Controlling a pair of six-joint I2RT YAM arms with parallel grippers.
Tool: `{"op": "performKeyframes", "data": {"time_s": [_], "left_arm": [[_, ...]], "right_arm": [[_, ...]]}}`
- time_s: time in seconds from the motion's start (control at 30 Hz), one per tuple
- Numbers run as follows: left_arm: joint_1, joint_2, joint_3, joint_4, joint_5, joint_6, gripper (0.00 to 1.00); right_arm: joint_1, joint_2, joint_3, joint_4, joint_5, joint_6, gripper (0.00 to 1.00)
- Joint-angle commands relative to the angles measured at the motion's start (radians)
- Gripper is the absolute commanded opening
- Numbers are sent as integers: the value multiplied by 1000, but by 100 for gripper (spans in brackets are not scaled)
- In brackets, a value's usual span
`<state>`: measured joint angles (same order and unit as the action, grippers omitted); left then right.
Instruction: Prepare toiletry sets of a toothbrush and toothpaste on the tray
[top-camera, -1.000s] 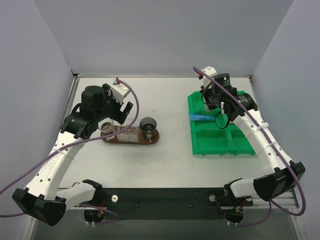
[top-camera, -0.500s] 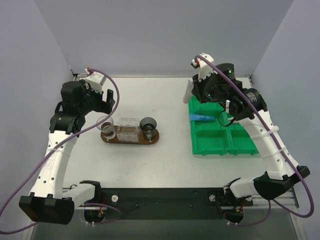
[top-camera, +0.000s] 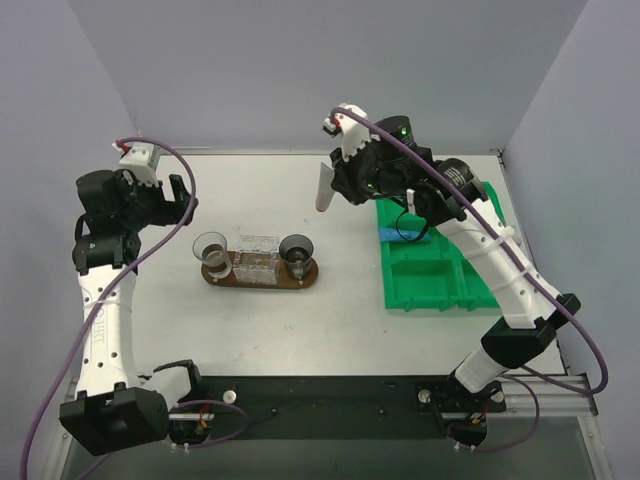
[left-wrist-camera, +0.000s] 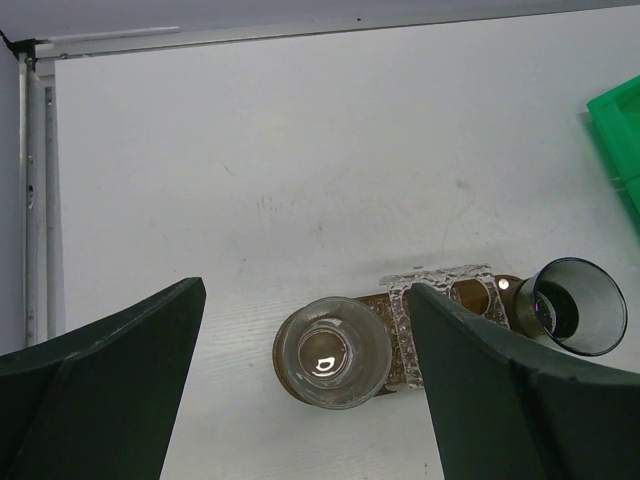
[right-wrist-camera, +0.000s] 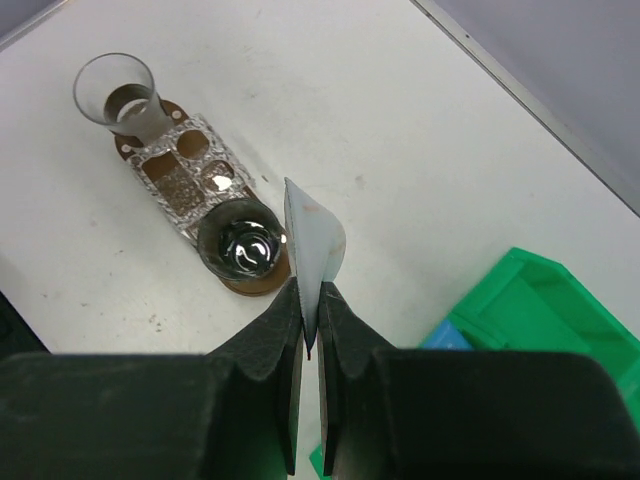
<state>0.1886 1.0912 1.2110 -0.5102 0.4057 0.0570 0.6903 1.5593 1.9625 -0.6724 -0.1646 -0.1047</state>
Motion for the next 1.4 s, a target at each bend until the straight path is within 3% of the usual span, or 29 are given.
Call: {"op": "performKeyframes", "data": {"time_s": [0.0, 0.27, 0.6, 1.37], "left_arm": [[37, -4, -13, 67, 110, -33, 94], [72, -27, -34, 68, 122, 6, 94], [135, -28, -34, 39, 182, 61, 94], [141, -25, -82, 35, 219, 142, 94]], "right_arm": [[69, 56, 96, 25, -21, -1, 0], [166, 222, 220, 22, -55, -18, 0], [195, 378, 341, 14, -85, -26, 0], [210, 518, 426, -10, -92, -56, 0]]}}
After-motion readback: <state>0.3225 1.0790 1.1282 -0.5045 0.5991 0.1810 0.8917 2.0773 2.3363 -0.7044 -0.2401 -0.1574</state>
